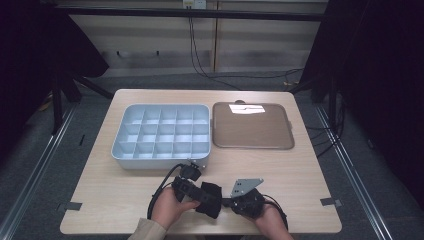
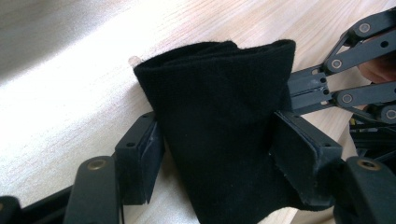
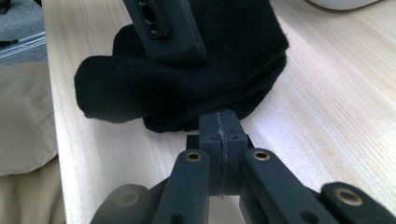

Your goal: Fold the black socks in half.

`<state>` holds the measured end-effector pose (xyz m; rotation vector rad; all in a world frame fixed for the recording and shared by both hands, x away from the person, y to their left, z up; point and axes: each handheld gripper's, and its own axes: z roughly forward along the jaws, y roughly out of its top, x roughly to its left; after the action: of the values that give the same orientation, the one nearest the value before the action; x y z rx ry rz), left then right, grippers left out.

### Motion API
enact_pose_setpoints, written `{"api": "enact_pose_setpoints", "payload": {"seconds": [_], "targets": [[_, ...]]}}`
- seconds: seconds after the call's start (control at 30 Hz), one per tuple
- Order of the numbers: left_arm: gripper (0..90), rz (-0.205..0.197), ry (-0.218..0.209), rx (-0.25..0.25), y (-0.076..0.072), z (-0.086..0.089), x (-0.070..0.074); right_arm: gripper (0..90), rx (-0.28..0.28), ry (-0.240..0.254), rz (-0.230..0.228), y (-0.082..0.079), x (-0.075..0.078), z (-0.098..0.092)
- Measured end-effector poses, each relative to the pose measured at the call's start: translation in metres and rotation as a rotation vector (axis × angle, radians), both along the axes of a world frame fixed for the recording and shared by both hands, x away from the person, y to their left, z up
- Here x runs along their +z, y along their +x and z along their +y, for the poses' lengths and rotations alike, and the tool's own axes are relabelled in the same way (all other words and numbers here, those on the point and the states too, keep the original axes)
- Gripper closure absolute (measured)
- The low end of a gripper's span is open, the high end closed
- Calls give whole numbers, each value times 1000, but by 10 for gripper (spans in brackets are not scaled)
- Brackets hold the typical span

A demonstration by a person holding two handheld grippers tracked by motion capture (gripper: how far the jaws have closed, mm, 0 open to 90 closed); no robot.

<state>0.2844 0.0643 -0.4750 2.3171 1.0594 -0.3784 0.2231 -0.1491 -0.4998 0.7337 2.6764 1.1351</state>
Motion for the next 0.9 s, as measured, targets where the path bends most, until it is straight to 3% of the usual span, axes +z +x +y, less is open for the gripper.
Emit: {"api": "enact_pose_setpoints", "payload": {"seconds": [0.43,0.9], "targets": [[351,-4,4,-8,4,-5,2,900,13,1,-2,-1,0,1],[370,21,-17,11,4,-5,-2,900,13,0,-4,-1,0,2]]}}
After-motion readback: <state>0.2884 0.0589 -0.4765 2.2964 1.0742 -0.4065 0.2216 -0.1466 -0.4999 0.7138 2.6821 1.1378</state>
